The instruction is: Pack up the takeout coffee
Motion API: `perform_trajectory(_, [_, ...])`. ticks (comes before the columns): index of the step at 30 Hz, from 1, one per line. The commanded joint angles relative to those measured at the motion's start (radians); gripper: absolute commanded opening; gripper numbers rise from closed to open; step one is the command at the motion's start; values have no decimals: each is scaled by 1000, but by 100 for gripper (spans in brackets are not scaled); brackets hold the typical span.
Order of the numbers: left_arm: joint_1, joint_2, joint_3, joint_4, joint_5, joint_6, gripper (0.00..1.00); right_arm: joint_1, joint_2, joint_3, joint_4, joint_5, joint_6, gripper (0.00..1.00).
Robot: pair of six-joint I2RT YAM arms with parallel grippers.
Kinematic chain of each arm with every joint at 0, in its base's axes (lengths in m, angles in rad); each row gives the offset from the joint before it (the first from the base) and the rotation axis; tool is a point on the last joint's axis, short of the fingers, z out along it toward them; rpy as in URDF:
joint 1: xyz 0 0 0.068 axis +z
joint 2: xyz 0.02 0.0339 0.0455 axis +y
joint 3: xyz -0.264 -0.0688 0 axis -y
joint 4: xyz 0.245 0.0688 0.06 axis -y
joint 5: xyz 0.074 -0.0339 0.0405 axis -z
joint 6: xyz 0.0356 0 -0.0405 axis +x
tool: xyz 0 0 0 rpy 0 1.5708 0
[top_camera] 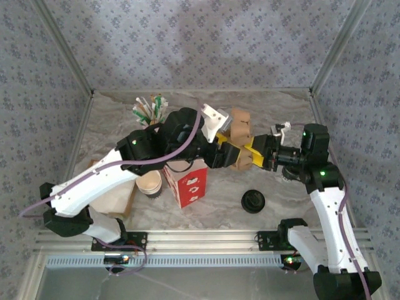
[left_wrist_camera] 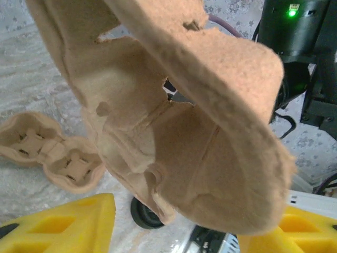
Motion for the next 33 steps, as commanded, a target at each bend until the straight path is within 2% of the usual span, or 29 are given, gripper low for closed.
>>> perform_trajectory(1, [-4, 1, 45, 74, 29, 66, 53, -7, -1, 30, 29, -59, 31, 62])
perform_trajectory(9, [-4, 19, 43, 165, 68, 81, 33, -9, 3, 7, 41, -75, 30, 62])
perform_trajectory(14, [-4, 40, 65, 159, 75, 93, 15, -9, 7, 0, 44, -76, 29, 62])
perform_trajectory(16, [-4, 54, 87, 135, 67, 103, 12, -10, 9, 0, 37, -72, 19, 64])
perform_trajectory(19, [-3, 87, 145, 74, 45, 125, 10, -18, 13, 29, -96, -39, -88, 76])
perform_trajectory(21, [-1, 115, 178, 4, 33, 138, 9, -40, 11, 45, -215, -7, -167, 89])
perform_trajectory(23, [2, 155, 225, -62, 17, 150, 9, -74, 7, 48, -302, 50, -231, 100])
perform_trajectory(26, [2, 225, 300, -170, -23, 176, 10, -122, 10, 59, -452, 186, -343, 100])
perform_trajectory(29, [2, 297, 361, -274, -68, 206, 9, -168, 57, 104, -665, 443, -439, 100])
perform_trajectory(31, [2, 343, 394, -335, -104, 224, 8, -208, 100, 130, -757, 565, -486, 100])
perform_trajectory(33, [2, 387, 419, -386, -142, 241, 8, -249, 124, 137, -800, 632, -508, 100])
